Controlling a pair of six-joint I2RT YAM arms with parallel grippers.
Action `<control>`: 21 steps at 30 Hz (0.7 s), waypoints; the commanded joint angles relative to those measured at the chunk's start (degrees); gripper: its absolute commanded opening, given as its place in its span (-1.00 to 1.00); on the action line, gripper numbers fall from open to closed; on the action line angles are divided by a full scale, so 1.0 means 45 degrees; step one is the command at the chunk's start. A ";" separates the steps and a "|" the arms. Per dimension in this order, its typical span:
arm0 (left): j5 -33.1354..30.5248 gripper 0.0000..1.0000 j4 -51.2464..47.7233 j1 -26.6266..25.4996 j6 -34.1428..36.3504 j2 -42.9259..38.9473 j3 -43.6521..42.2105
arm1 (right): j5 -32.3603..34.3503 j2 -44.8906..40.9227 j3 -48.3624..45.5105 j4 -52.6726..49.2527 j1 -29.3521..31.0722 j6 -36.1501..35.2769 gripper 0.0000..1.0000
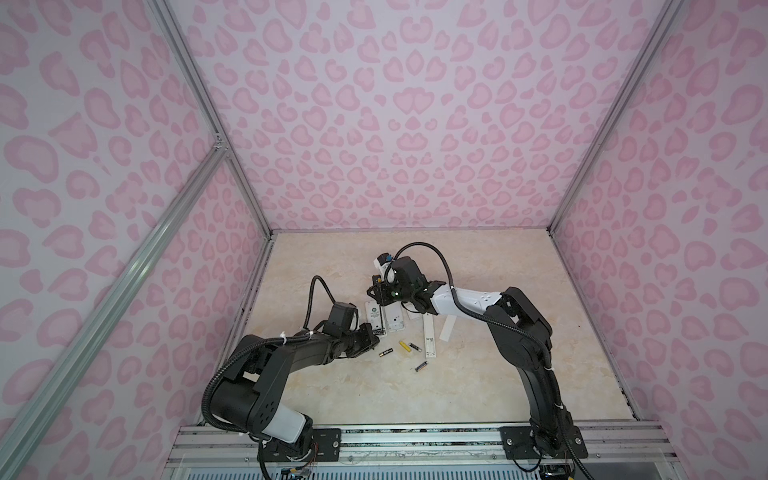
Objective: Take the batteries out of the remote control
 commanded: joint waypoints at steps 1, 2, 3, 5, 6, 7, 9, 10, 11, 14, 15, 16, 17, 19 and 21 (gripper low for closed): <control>-0.0580 -0.92 -0.0465 0.0064 0.0253 0.0110 0.0031 | -0.0250 0.0110 -0.0012 0.0038 -0.0072 0.0352 -1.00; -0.0551 -0.93 -0.0458 0.0081 0.0272 0.0104 0.0028 | -0.0276 0.0087 -0.0091 0.0145 -0.0120 0.0402 -1.00; -0.0543 -0.92 -0.0455 0.0084 0.0262 0.0087 0.0027 | -0.0272 0.0048 -0.0174 0.0265 -0.0131 0.0456 -1.00; -0.0521 -0.92 -0.0512 0.0103 0.0261 -0.0005 0.0009 | -0.0276 -0.0101 -0.0496 0.0545 -0.0188 0.0571 -1.00; -0.0502 -0.93 -0.0533 0.0103 0.0263 -0.0067 -0.0008 | -0.0243 -0.0192 -0.0719 0.0675 -0.0208 0.0601 -1.00; -0.0502 -0.92 -0.0576 0.0103 0.0263 -0.0168 -0.0047 | -0.0175 -0.0301 -0.0886 0.0874 -0.0211 0.0597 -1.00; -0.0502 -0.91 -0.0697 0.0103 0.0259 -0.0390 -0.0135 | -0.0035 -0.0504 -0.1180 0.1221 -0.0210 0.0570 -1.00; -0.0502 -0.89 -0.0769 0.0103 0.0239 -0.0525 -0.0185 | -0.0005 -0.0608 -0.1309 0.1409 -0.0210 0.0553 -1.00; -0.0519 -0.88 -0.0818 0.0103 0.0231 -0.0684 -0.0245 | 0.0044 -0.0684 -0.1470 0.1615 -0.0212 0.0544 -1.00; -0.0635 -0.85 -0.0968 0.0103 0.0220 -0.1029 -0.0452 | 0.0162 -0.0872 -0.1845 0.2152 -0.0210 0.0542 -1.00; -0.0675 -0.85 -0.0999 0.0103 0.0241 -0.1087 -0.0491 | 0.0190 -0.0920 -0.1945 0.2301 -0.0210 0.0543 -1.00; -0.0697 -0.85 -0.1032 0.0094 0.0249 -0.1133 -0.0552 | 0.0210 -0.0969 -0.2035 0.2460 -0.0210 0.0542 -1.00; -0.0726 -0.85 -0.1031 0.0103 0.0218 -0.1151 -0.0603 | 0.0211 -0.1006 -0.2112 0.2594 -0.0216 0.0562 -1.00; -0.0736 -0.84 -0.0964 0.0103 0.0206 -0.1115 -0.0692 | 0.0244 -0.1119 -0.2253 0.2861 -0.0188 0.0539 -1.00; -0.0736 -0.84 -0.0906 0.0103 0.0162 -0.1098 -0.0760 | 0.0173 -0.1264 -0.2418 0.3207 -0.0171 0.0447 -1.00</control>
